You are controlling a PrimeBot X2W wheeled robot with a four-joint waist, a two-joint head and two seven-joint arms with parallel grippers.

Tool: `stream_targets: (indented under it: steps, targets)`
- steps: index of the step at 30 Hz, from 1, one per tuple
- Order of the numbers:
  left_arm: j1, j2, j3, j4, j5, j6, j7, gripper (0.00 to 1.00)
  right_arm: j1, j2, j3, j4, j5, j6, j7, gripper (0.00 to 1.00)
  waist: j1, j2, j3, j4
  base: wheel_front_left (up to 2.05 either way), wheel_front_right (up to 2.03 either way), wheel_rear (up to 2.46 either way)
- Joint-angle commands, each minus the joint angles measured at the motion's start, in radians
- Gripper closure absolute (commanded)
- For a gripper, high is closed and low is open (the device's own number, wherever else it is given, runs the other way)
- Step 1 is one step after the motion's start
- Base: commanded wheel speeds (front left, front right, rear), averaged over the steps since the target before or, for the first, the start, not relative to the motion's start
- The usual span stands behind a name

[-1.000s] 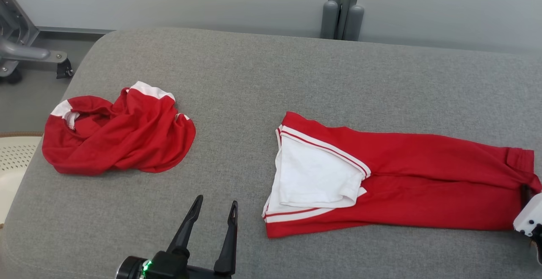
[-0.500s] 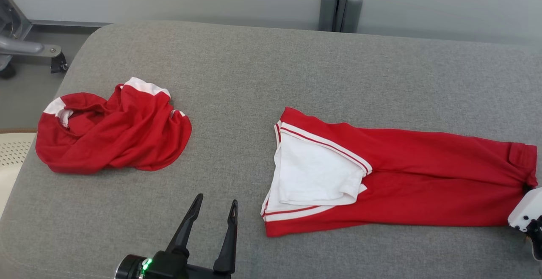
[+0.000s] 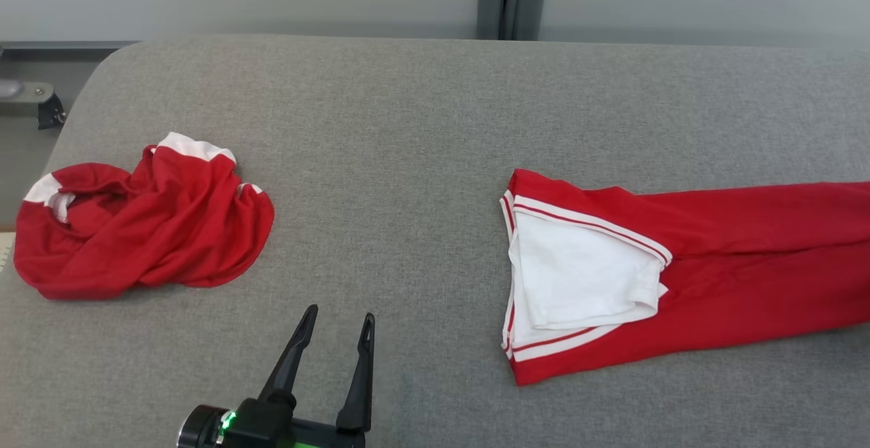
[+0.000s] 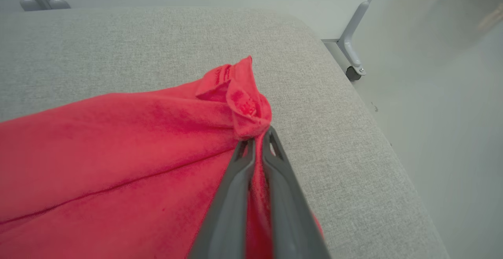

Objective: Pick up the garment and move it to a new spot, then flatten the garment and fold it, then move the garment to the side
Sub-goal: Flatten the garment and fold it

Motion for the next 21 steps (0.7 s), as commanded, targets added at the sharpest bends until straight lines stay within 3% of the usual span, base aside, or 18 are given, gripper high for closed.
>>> stream_targets:
  steps: [1,11,21]
  targets:
    - [0.013,-0.001,0.007,0.003,0.006,-0.005,-0.003,0.00,-0.012,0.001,0.011,-0.026,-0.017,-0.003,-0.010,1.00,0.0000,0.0000,-0.003,-0.020,0.00,0.00,0.00]
    - [0.025,-0.013,0.026,0.013,0.016,-0.021,-0.003,0.00,0.055,0.116,0.086,-0.356,-0.064,-0.002,0.028,1.00,0.0000,0.0000,-0.037,-0.059,0.00,0.00,0.00]
    - [0.026,-0.027,0.026,0.023,0.017,-0.037,-0.003,0.00,0.254,0.300,0.143,-0.806,-0.114,-0.002,0.169,1.00,0.0000,0.0000,-0.054,-0.015,0.00,0.00,0.00]
